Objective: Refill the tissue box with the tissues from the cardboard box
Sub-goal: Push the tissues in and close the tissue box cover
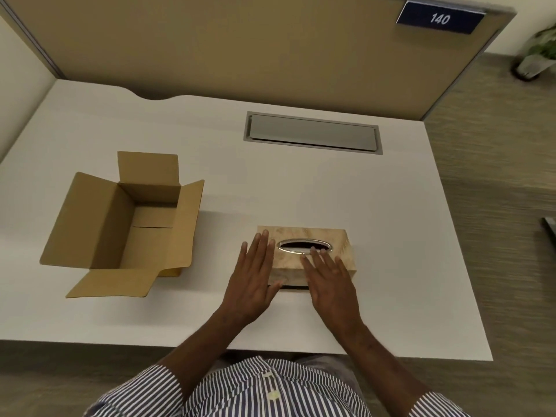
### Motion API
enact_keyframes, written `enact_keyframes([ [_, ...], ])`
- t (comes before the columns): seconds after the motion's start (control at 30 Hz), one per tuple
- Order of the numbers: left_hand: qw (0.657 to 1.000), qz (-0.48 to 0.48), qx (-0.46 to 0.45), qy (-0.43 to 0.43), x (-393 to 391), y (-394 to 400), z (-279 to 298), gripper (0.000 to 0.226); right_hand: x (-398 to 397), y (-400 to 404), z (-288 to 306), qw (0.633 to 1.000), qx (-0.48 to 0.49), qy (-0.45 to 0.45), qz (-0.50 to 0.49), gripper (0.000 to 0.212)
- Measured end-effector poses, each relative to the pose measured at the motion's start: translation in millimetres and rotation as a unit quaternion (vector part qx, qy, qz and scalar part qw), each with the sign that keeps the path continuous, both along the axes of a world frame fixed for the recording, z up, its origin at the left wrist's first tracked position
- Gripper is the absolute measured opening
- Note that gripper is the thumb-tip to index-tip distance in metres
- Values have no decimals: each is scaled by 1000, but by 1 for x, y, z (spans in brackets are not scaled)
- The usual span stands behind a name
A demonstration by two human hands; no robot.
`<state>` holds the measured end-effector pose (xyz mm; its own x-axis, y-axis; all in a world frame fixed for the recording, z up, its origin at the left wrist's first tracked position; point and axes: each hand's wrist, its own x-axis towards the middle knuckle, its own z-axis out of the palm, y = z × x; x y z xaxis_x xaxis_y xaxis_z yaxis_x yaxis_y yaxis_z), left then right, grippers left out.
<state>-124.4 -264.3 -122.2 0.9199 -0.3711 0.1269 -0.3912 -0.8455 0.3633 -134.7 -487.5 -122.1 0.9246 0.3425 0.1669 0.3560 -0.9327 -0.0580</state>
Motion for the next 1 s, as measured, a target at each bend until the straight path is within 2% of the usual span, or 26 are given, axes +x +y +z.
enact_keyframes([
  [0.2,995,-6,80,58,1,-10,-21,80,-28,0,-22,998,-11,68,-5,57],
  [0.5,992,-9,101,72,1,-10,-29,80,-32,-6,-38,994,-24,109,11,74],
  [0.9,988,-10,130,84,0,-12,-19,87,-32,-3,-15,983,-36,179,2,82],
  [1.0,984,-5,152,93,1,-13,-16,89,-32,-4,-6,983,-2,184,0,82],
])
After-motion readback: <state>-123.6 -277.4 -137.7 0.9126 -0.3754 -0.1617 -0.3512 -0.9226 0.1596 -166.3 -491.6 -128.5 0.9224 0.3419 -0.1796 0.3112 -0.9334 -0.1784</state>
